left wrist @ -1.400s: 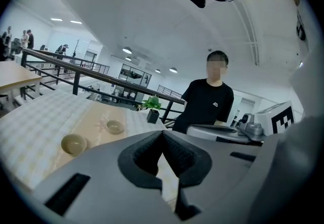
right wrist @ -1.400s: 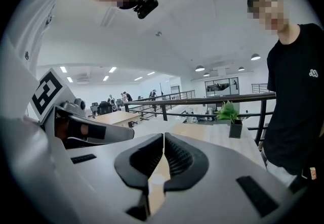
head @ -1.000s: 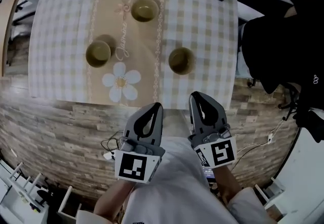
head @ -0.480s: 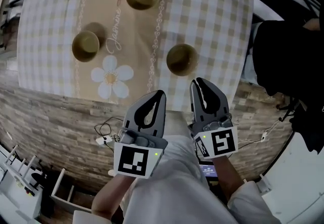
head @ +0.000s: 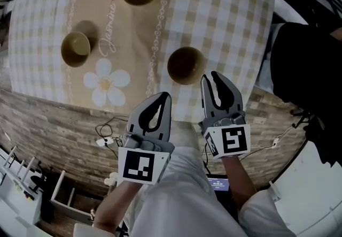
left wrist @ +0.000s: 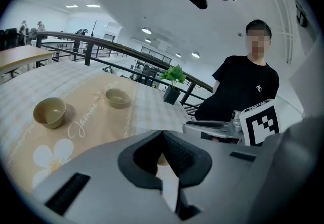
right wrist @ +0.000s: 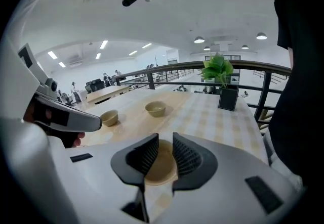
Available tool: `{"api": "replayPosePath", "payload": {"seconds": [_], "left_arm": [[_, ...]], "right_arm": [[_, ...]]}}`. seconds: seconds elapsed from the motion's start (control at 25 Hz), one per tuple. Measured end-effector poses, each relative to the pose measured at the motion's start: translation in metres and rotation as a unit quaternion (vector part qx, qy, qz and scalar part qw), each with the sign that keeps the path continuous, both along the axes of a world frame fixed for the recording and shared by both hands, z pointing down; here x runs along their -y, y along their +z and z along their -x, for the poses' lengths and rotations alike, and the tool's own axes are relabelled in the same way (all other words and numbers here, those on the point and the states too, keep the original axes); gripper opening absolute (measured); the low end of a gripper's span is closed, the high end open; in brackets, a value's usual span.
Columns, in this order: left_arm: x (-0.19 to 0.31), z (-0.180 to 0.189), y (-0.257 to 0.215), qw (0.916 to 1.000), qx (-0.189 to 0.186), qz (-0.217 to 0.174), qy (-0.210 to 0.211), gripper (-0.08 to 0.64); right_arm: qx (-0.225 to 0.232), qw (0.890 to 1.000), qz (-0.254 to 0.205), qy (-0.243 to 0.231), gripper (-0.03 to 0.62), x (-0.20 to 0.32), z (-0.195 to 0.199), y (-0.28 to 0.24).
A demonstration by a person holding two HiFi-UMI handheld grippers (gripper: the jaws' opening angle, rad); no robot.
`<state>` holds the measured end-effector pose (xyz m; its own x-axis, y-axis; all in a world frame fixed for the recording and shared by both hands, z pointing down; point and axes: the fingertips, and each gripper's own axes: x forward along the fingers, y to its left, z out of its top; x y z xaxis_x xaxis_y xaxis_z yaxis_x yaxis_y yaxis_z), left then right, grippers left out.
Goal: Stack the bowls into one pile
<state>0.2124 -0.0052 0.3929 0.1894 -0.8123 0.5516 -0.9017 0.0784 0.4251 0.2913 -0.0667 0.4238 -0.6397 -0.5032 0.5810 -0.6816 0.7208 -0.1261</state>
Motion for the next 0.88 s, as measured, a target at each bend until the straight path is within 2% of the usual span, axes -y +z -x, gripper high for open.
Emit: {"api": "replayPosePath", "payload": {"seconds": [0.2,0.48,0.88], "left_arm": [[0.002,-0.006,0.022,0.9996,0.009,0.026,0.002,0.018],[0.012,-0.006,0.038,0.9991,0.014,0.034,-0.02,0.018],[0.02,-0.001,0.052,0.9977,0.021,0.047,-0.044,0.018]], "right_arm": [[-0.015,1.0,0.022,0.004,0.087,0.01,-0.008,0.023],[-0.046,0.996,0.074,0.007,0.087,0.013,-0.012,0.065],[-0.071,0.99,0.123,0.023,0.086,0.02,-0.016,0.101]]}}
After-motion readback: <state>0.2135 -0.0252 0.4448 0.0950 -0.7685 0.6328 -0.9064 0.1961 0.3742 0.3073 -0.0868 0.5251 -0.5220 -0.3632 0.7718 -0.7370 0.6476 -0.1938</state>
